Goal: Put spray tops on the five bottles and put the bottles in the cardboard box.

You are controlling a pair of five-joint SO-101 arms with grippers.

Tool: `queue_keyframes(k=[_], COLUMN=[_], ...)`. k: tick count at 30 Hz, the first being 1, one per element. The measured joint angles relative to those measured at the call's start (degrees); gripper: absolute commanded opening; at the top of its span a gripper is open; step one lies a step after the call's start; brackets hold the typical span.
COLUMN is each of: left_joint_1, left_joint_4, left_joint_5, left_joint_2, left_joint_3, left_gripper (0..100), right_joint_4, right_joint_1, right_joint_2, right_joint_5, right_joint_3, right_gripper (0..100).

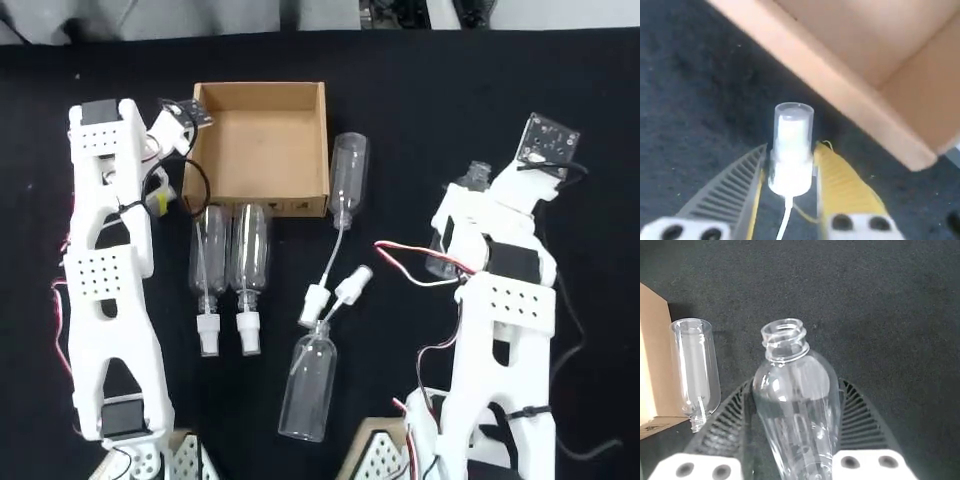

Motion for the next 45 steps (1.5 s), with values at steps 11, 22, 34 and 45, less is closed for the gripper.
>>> queue_keyframes(k=[11,22,34,45], left_joint_1=[-1.23,-5.63,-6.42,-8.26], left_joint_4=[0.44,0.97,0.97,0.97], left_joint_5=[2.99,10.73,19.43,21.54], left_joint_2=[0.00,-2.81,-8.18,-22.77], left_joint_3=[0.00,0.18,0.18,14.95], left_gripper=[6,6,6,6], right_joint_4=[0.00,0.00,0.00,0.00], right_joint_1=[0.00,0.00,0.00,0.00], right_joint_2=[0.00,0.00,0.00,0.00], right_joint_5=[0.00,0.00,0.00,0.00], right_joint_3=[0.00,0.00,0.00,0.00], right_gripper=[8.2,8.2,8.2,8.2])
